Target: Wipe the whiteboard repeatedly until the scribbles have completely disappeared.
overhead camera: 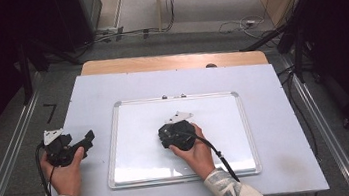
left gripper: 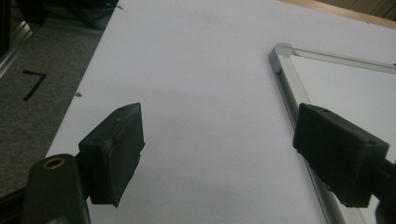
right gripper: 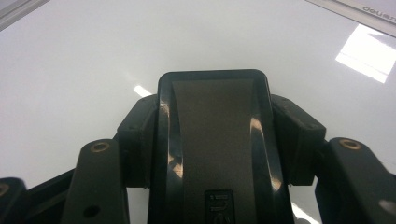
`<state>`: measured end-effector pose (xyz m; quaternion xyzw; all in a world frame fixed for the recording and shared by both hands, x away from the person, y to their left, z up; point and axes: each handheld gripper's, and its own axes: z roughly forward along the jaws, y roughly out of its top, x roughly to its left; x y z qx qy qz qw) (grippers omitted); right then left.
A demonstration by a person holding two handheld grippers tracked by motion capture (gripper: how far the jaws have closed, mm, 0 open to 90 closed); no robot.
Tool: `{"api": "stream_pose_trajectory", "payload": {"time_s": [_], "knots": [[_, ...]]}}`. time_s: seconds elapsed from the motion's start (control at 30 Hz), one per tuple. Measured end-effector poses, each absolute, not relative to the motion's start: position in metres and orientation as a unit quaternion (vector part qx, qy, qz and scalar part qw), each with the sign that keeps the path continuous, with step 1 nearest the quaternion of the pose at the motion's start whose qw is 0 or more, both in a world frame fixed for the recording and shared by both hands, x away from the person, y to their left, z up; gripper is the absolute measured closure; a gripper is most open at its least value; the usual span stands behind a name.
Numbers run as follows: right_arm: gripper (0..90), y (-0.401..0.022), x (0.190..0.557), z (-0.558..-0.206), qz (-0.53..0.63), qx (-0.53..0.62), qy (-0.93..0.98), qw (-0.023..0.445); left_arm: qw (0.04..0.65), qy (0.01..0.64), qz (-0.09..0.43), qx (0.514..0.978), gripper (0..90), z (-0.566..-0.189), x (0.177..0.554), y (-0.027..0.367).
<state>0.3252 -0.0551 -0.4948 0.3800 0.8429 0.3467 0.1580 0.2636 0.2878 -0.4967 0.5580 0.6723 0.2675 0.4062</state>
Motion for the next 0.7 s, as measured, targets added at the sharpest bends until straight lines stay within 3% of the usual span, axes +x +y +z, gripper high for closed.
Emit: {"api": "stream_pose_trajectory", "payload": {"time_s": [0.7], "knots": [[38.5,-0.083,0.347,-0.493,0.337,0.409,0.83,0.174,0.407,0.672,0.268,0.557,17.2,-0.497,0.263,0.289]]}}
